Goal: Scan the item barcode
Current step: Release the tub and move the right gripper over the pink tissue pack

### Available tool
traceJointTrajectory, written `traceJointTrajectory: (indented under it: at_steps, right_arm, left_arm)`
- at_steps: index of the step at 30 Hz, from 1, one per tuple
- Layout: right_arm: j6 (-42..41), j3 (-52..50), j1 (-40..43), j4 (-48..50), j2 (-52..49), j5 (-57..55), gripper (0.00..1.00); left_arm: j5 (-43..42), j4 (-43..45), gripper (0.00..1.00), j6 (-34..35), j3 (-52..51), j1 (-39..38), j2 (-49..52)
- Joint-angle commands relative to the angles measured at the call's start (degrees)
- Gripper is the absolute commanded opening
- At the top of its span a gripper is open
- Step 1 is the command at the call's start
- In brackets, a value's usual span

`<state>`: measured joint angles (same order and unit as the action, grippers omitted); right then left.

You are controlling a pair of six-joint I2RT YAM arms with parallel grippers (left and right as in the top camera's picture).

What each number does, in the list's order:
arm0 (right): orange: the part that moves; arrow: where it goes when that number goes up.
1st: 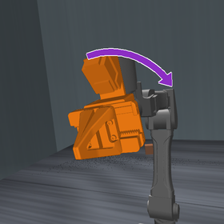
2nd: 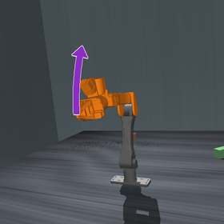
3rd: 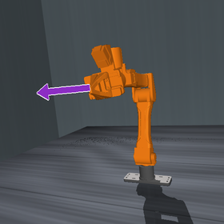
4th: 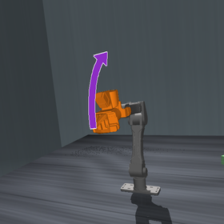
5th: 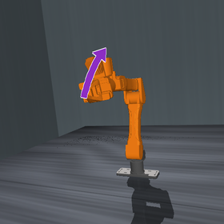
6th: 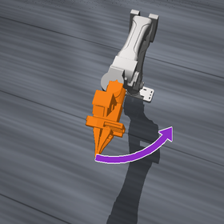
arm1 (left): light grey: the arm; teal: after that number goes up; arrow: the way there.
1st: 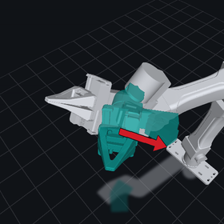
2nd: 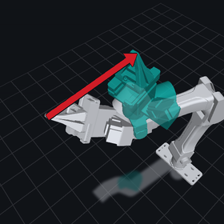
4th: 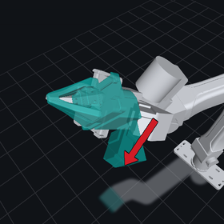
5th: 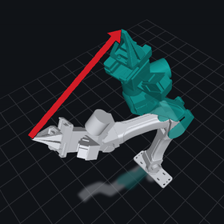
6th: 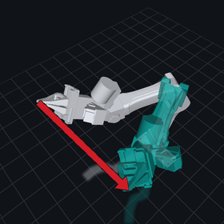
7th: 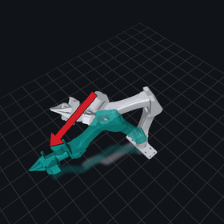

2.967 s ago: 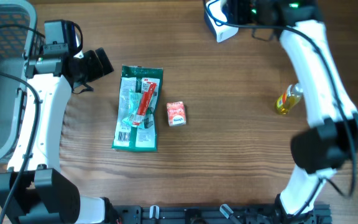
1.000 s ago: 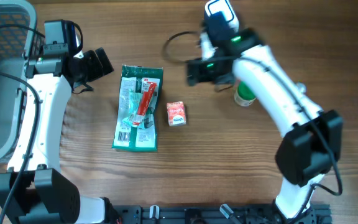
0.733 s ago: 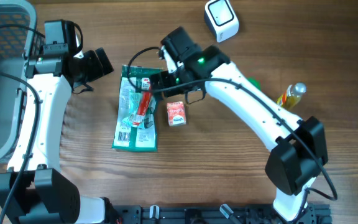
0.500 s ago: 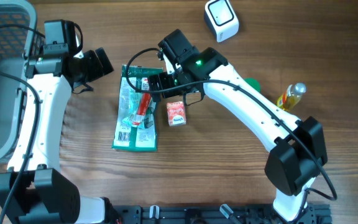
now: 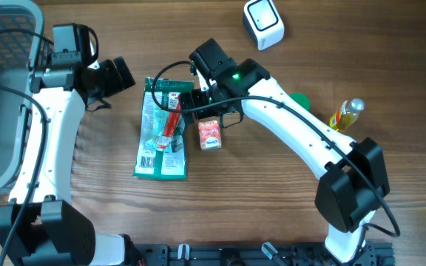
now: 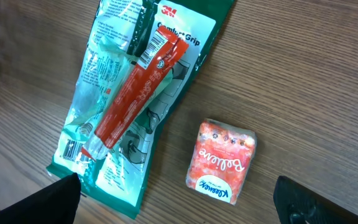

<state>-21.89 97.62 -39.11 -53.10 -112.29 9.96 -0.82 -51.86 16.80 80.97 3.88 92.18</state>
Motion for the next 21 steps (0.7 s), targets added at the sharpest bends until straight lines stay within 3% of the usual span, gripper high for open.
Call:
traceJointTrajectory:
  at_steps: [1,8,10,11,21]
  right_arm:
    - [-1.0,-0.6,0.1,-0.1,0.1,-2.6,1.00]
    - [-2.7,-0.6,0.1,-0.9,0.1,-3.8,0.93]
    - [-2.7,-0.6,0.1,-1.3,0.1,-4.2,0.94]
    - [-2.7,-0.6,0.1,-1.4,0.1,-4.2,1.00]
    - [-2.5,-0.6,0.1,-1.8,0.1,-4.2,0.97]
  left_arm:
    - [-0.4,0.1,1.00,-0.1,0.6,0.2,-0.5]
    - [-0.4,0.1,1.00,-0.1,0.6,0.2,-0.5]
    - [-0.4,0.1,1.00,-0.1,0.6,0.1,-0.5]
    - [-0.4,0.1,1.00,-0.1,0.6,0.2,-0.5]
    - [-0.4,0.1,1.00,-0.1,0.6,0.2,-0.5]
